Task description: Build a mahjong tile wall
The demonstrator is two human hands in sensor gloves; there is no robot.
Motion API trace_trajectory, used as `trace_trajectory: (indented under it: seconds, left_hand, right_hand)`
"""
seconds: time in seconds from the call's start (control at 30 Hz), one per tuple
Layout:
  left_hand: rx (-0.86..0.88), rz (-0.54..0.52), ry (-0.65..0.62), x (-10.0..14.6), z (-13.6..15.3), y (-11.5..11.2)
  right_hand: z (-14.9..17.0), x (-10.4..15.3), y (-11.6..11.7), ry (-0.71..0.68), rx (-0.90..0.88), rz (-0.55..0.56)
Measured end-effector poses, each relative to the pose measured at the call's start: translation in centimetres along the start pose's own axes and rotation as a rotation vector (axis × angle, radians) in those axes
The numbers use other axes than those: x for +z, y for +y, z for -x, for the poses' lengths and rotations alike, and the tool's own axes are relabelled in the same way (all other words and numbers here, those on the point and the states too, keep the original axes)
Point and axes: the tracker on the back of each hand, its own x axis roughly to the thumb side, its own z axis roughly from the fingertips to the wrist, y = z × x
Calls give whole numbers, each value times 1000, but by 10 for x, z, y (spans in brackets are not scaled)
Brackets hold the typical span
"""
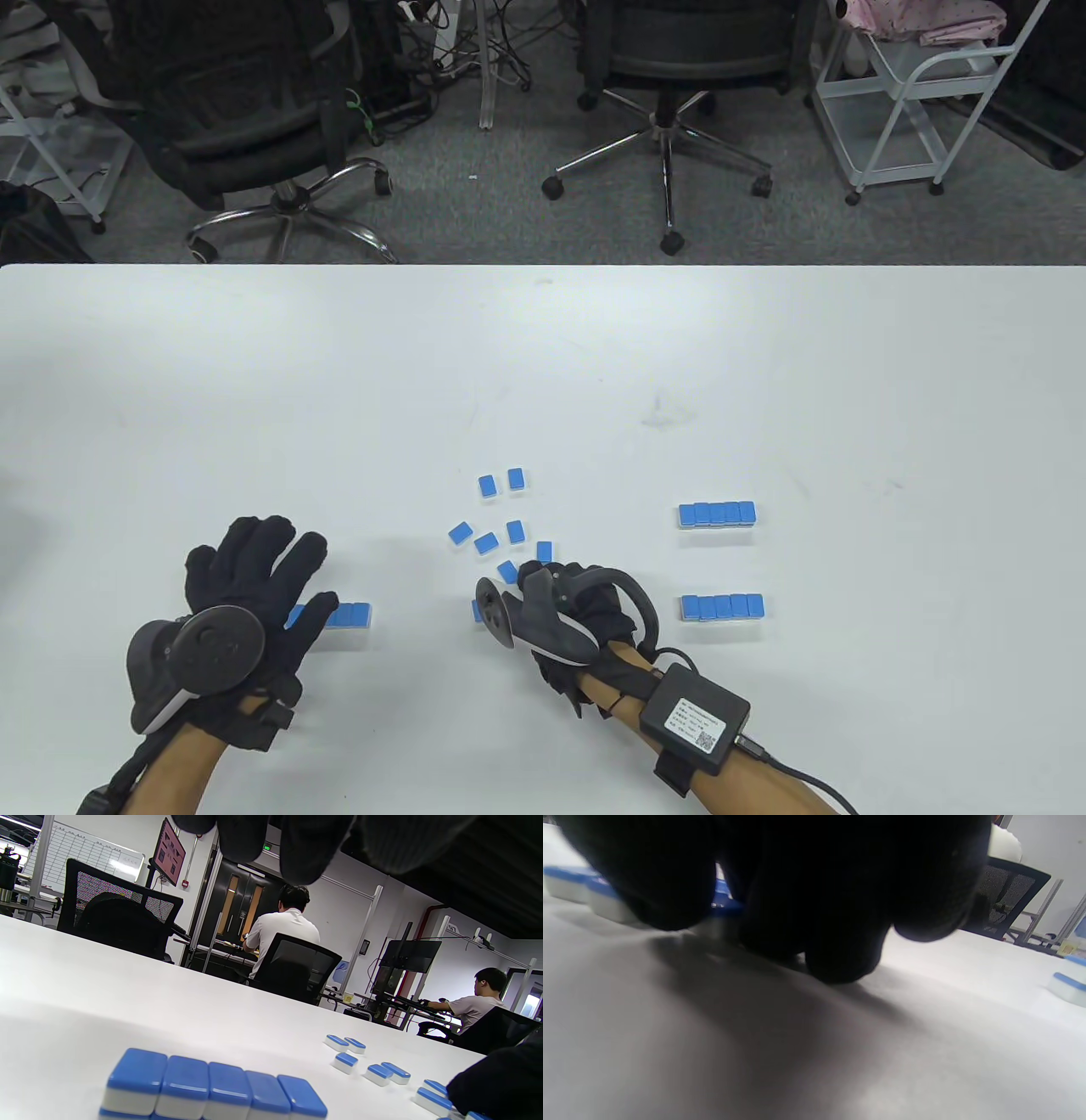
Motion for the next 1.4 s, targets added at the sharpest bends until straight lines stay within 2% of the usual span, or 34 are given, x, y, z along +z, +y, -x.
trace_trajectory:
  seconds: [0.23, 0.43, 0.63, 0.9, 1.03, 1.13, 1.2, 1.33, 1.4]
  left_hand:
    - [0, 14, 6, -1, -1, -2]
    - [6, 22, 13, 0, -1, -2]
    - [6, 33, 8, -1, -2, -3]
    - [20, 41, 25, 0, 2, -2]
    - [22, 45, 22, 0, 2, -3]
    - [21, 45, 21, 1, 2, -3]
    - [24, 39, 25, 2, 3, -2]
    - [25, 34, 25, 3, 3, -1]
    - [27, 37, 25, 2, 3, -1]
  right_hand:
    - [2, 10, 4, -70, 23, -33]
    - [4, 37, 4, -178, -124, -94]
    - [-22, 46, 3, -263, -210, -41]
    - [-50, 43, 1, -300, -167, -14]
    - [-49, 47, 2, -307, -161, 7]
    - [-44, 48, 1, -328, -174, -33]
    - [-35, 51, 1, -324, -244, -44]
    - [-12, 53, 6, -223, -315, 3]
    - [-3, 50, 8, -173, -321, -13]
